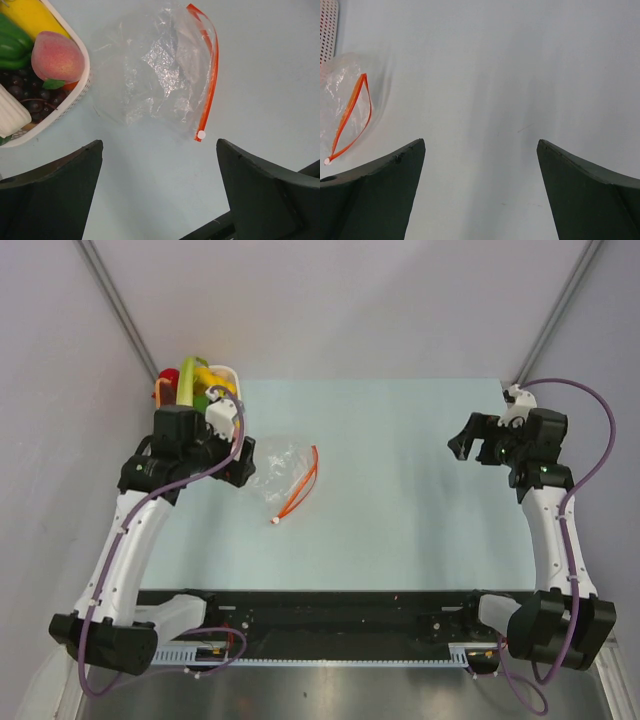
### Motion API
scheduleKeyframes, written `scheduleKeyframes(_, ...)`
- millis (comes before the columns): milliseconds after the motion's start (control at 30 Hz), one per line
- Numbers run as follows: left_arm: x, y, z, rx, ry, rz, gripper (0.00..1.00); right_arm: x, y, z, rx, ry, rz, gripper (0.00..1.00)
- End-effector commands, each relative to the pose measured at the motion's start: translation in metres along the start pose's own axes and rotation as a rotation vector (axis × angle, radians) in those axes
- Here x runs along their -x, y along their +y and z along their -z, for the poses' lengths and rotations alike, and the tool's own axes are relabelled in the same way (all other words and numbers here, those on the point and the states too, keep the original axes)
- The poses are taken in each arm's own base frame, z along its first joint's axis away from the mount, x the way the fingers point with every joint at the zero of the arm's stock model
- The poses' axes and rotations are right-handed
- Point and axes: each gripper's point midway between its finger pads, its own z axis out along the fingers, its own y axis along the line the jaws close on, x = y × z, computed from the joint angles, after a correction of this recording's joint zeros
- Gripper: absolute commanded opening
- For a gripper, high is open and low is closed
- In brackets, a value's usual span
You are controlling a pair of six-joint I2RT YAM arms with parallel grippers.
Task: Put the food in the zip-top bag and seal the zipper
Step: Open the zipper of the food storage bag at the center of the board.
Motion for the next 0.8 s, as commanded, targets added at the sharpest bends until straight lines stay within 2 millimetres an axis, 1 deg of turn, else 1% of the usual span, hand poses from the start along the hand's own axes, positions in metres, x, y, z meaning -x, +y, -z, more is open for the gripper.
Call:
scheduleKeyframes(0, 0.002, 0.013, -0.009, 0.055, 0.021, -0.058, 1.00, -0.013, 0.008, -0.011, 0.041, 0.056, -0.043, 1.00)
scheduleKeyframes(67, 0.004, 0.016, -0.011, 0.071, 0.025, -0.075, 1.00, -0.016, 0.015, -0.014, 0.075, 0.067, -0.050, 1.00)
scheduleKeyframes(133, 0.007, 0.011, -0.016, 0.064, 0.024, -0.102, 1.00, -0.016, 0.020, -0.015, 0.097, 0.065, -0.060, 1.00)
scheduleKeyframes(167, 0.006, 0.012, -0.018, 0.083, 0.030, -0.114, 1.00, -0.019, 0.021, -0.017, 0.102, 0.070, -0.067, 1.00)
scheduleKeyframes(200, 0.008, 0.004, -0.023, 0.073, 0.026, -0.147, 1.00, -0.019, 0.022, -0.017, 0.110, 0.067, -0.068, 1.00)
scheduleKeyframes(233, 0.006, 0.000, -0.028, 0.074, 0.036, -0.169, 1.00, -0.020, 0.026, -0.017, 0.129, 0.071, -0.073, 0.99)
scheduleKeyframes(267, 0.005, 0.002, -0.031, 0.108, 0.050, -0.188, 1.00, -0.024, 0.026, -0.018, 0.131, 0.077, -0.085, 1.00)
scheduleKeyframes(300, 0.004, -0.010, -0.037, 0.094, 0.052, -0.231, 1.00, -0.023, 0.027, -0.019, 0.134, 0.074, -0.091, 1.00)
scheduleKeyframes(367, 0.001, -0.017, -0.048, 0.109, 0.073, -0.271, 1.00, -0.025, 0.028, -0.020, 0.131, 0.074, -0.109, 1.00)
scheduleKeyframes(400, -0.001, -0.026, -0.055, 0.117, 0.079, -0.312, 1.00, -0.028, 0.024, -0.022, 0.104, 0.072, -0.115, 1.00)
scheduleKeyframes(533, -0.007, -0.042, -0.080, 0.168, 0.105, -0.396, 1.00, -0.035, 0.032, -0.024, 0.143, 0.090, -0.122, 1.00)
scheduleKeyframes(567, -0.011, -0.045, -0.090, 0.177, 0.124, -0.412, 1.00, -0.038, 0.035, -0.025, 0.159, 0.100, -0.109, 1.00)
scheduleKeyframes(600, -0.011, -0.053, -0.097, 0.175, 0.116, -0.429, 1.00, -0.041, 0.041, -0.025, 0.191, 0.109, -0.100, 1.00)
scheduleKeyframes(633, -0.012, -0.053, -0.102, 0.205, 0.123, -0.446, 1.00, -0.046, 0.042, -0.027, 0.194, 0.121, -0.100, 1.00)
scheduleKeyframes(667, -0.013, -0.056, -0.106, 0.212, 0.124, -0.457, 1.00, -0.046, 0.044, -0.027, 0.196, 0.119, -0.092, 1.00)
scheduleKeyframes(700, -0.015, -0.063, -0.116, 0.220, 0.132, -0.485, 1.00, -0.047, 0.046, -0.028, 0.202, 0.120, -0.086, 1.00)
scheduleKeyframes(767, -0.019, -0.071, -0.125, 0.221, 0.139, -0.508, 1.00, -0.049, 0.046, -0.029, 0.197, 0.124, -0.088, 1.00)
